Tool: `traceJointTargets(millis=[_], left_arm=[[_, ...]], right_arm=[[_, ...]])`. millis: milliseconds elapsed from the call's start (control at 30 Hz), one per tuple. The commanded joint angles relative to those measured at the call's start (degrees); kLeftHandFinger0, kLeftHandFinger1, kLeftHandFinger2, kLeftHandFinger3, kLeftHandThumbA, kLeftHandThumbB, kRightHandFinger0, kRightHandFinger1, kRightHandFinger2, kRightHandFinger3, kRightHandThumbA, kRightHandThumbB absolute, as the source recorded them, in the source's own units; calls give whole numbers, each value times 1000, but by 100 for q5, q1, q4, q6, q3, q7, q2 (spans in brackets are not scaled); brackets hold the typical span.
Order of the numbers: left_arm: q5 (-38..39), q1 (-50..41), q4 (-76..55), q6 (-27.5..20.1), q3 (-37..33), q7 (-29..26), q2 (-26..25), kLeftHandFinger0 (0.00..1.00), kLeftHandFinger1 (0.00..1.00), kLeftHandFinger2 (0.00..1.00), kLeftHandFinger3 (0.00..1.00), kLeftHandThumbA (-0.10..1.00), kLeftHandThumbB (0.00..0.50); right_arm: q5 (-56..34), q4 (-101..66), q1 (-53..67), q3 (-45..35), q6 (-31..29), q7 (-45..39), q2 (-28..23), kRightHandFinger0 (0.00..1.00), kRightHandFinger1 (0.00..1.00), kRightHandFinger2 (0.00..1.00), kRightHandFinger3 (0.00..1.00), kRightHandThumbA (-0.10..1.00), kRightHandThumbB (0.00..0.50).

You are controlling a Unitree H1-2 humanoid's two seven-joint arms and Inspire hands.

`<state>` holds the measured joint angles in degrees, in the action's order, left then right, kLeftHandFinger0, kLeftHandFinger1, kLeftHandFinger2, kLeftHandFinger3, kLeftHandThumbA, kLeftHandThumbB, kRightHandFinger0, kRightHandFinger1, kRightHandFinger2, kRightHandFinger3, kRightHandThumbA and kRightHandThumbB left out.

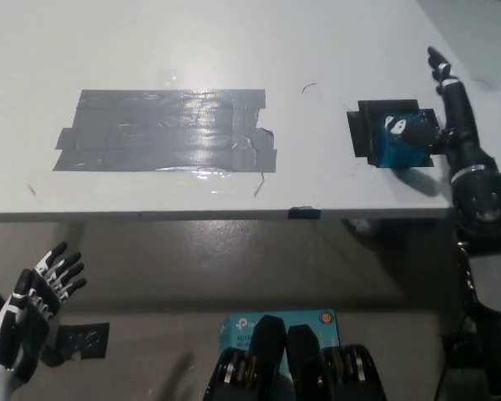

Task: A rubick's cube is kept in the black marked spot on the table and the robot uses its right arm to pick it up and hands it to a person

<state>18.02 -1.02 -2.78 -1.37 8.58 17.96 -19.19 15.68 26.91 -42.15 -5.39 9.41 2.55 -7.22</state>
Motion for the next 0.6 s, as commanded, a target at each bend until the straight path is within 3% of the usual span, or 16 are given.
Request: traceJointTargets(millis=[0,167,567], left_arm=[[25,58,-220,-157,36,12,-29,1000,1000,1000,1000,957,199],[-1,136,-172,-196,36,14,-44,993,1000,1000,1000,962,190],[-37,131,-198,-182,29,4,-51,988,1000,1000,1000,966,201]], right_arm=[[-145,508,-460,-19,-202,360,23,1000,1000,1000,1000,836,399],[-328,976,-513,-20,-418,340,33,1000,1000,1000,1000,869,449],[-553,1603,-527,-4,-620,330,51,1000,1000,1000,1000,859,441]])
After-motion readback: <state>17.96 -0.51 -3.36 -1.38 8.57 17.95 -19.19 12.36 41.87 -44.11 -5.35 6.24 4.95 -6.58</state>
